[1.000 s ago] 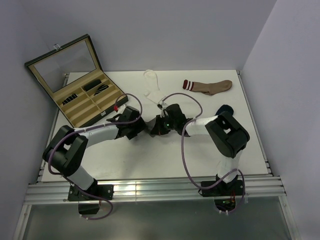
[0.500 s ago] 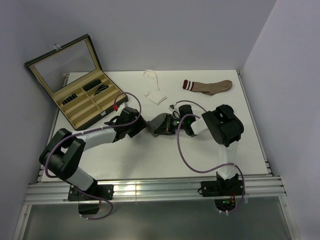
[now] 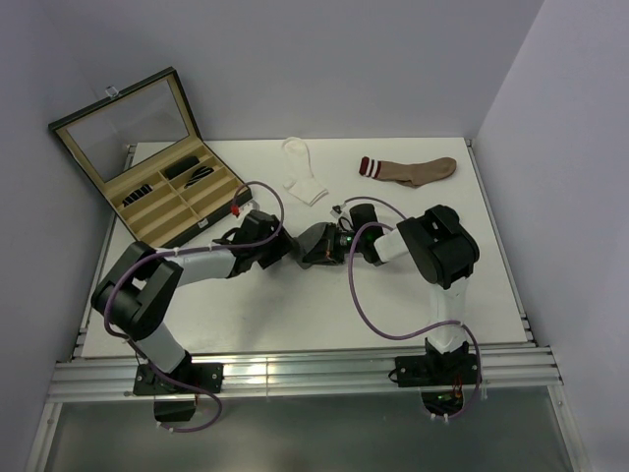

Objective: Roll the socks
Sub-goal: Roll the sock at the center of the board.

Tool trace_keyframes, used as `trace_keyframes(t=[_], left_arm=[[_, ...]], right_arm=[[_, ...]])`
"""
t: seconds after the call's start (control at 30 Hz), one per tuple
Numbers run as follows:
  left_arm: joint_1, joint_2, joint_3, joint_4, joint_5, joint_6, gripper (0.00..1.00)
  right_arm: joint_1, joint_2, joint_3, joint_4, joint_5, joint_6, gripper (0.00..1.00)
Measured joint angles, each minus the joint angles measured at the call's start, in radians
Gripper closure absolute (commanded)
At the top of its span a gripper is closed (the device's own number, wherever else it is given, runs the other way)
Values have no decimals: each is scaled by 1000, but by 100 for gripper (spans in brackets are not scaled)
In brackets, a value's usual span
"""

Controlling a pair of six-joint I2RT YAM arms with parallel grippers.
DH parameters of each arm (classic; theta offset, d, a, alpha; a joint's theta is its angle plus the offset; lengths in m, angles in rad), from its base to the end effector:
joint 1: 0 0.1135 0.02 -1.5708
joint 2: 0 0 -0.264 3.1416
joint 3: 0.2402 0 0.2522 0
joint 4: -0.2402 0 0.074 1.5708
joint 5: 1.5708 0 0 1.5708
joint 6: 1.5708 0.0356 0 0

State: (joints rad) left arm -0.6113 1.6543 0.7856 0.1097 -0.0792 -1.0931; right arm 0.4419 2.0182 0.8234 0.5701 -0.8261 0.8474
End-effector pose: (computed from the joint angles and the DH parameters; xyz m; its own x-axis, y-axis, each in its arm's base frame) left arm 0.2681 -0.1845 0.1530 -0.7254 -0.5726 -0.3819 -0.2590 0.7412 -0.6193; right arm 0.3138 0.1774 0.0883 -0.9713 0.1025 -0.2146 -0.1524 0.4242 0.8927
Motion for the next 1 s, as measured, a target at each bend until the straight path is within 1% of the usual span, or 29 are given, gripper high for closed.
trace_keyframes(t=[0.2,0.53,0.63,0.83,0.87,0.9,0.93,1.0], left_arm=[[0,0,-18,90,26,9,29],[0,48,0,112,28,15,33],[0,62,12,108,22,13,38],[0,82,42,61,-9,8,55],[0,85,49,48,-13,8,63],[0,91,55,39,-18,6,67],[0,98,63,26,-24,6,75],[0,109,76,12,-25,7,81]], right_arm=[[0,1,7,-13,-3,-4,97],[0,1,9,-18,-3,-7,97],[0,1,9,-18,-3,-7,97],[-2,1,11,-25,-3,-10,96],[-2,1,13,-27,-3,-13,95],[-2,1,15,-33,-3,-16,94],[-2,1,17,-37,-3,-21,94],[-2,1,23,-47,-2,-31,92]])
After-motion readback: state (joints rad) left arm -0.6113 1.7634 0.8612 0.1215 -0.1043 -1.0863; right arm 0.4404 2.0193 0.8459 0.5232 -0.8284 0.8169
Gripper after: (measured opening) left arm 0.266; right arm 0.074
